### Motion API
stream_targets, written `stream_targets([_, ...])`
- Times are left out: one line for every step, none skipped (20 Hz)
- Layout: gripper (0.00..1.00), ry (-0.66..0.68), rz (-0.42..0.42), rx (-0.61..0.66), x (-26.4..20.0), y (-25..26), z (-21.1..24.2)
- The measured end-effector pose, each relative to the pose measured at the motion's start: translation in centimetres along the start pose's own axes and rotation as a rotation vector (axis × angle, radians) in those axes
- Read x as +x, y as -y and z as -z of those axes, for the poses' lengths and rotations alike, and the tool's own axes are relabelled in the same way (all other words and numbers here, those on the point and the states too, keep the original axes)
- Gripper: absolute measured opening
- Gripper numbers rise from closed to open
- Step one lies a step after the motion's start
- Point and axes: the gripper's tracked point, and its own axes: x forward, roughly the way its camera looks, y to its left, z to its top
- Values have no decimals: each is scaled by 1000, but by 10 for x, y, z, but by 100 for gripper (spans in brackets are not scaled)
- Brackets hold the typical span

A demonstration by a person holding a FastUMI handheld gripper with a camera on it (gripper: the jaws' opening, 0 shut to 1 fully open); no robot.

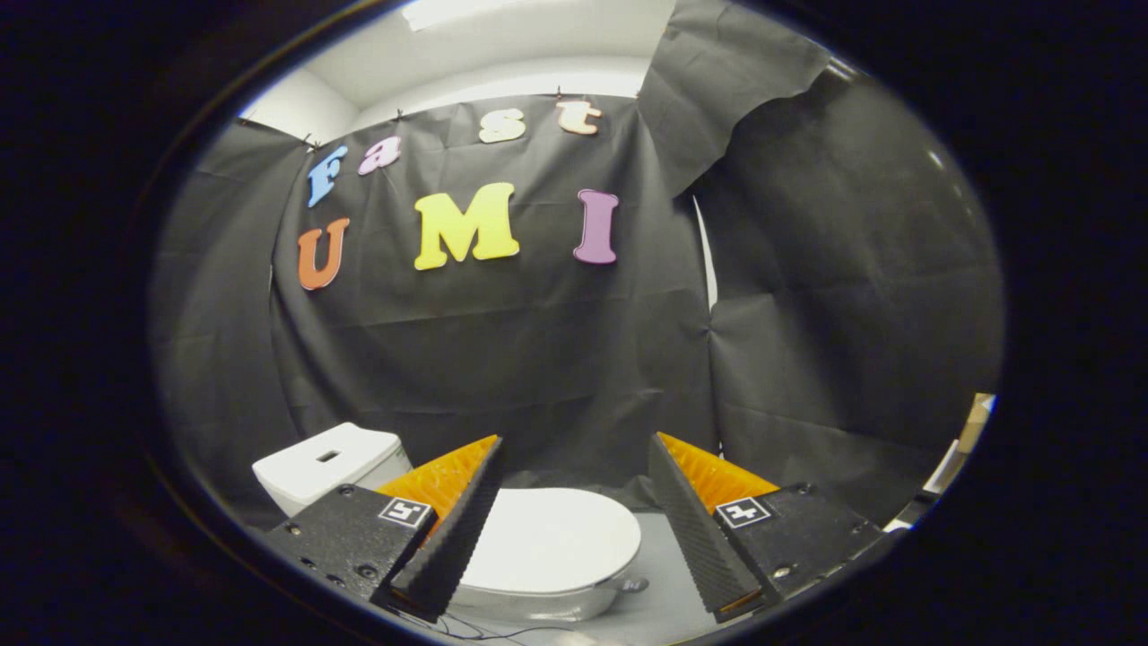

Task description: Open the toilet lid.

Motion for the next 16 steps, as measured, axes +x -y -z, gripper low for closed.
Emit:
stream_targets([100, 1, -8, -4, 12, 2, -2])
stream_targets([100, -6, -16, -3, 24, 5, -2])
stream_targets([100, -19, -30, 3, 36, 7, 0])
stream_targets([100, -38, -43, 12, 48, 11, 5])
stream_targets([100, -47, -57, 26, 60, 15, 11])
stream_targets([100, -74, -59, 49, 72, 23, 19])
stream_targets([100, -103, -79, 81, 81, 29, 30])
stream_targets([100, -140, -90, 121, 88, 34, 44])
stream_targets([100, -172, -94, 162, 95, 42, 59])
stream_targets([99, -201, -97, 208, 102, 49, 73])
stream_targets([99, -238, -100, 256, 107, 54, 90])
stream_targets([100, -277, -113, 301, 109, 56, 109])
stream_targets([100, -308, -127, 337, 111, 60, 126])
stream_targets([100, -344, -132, 357, 113, 65, 146])
stream_targets([100, -381, -128, 368, 114, 70, 165])
stream_targets([100, -416, -125, 373, 114, 75, 182])
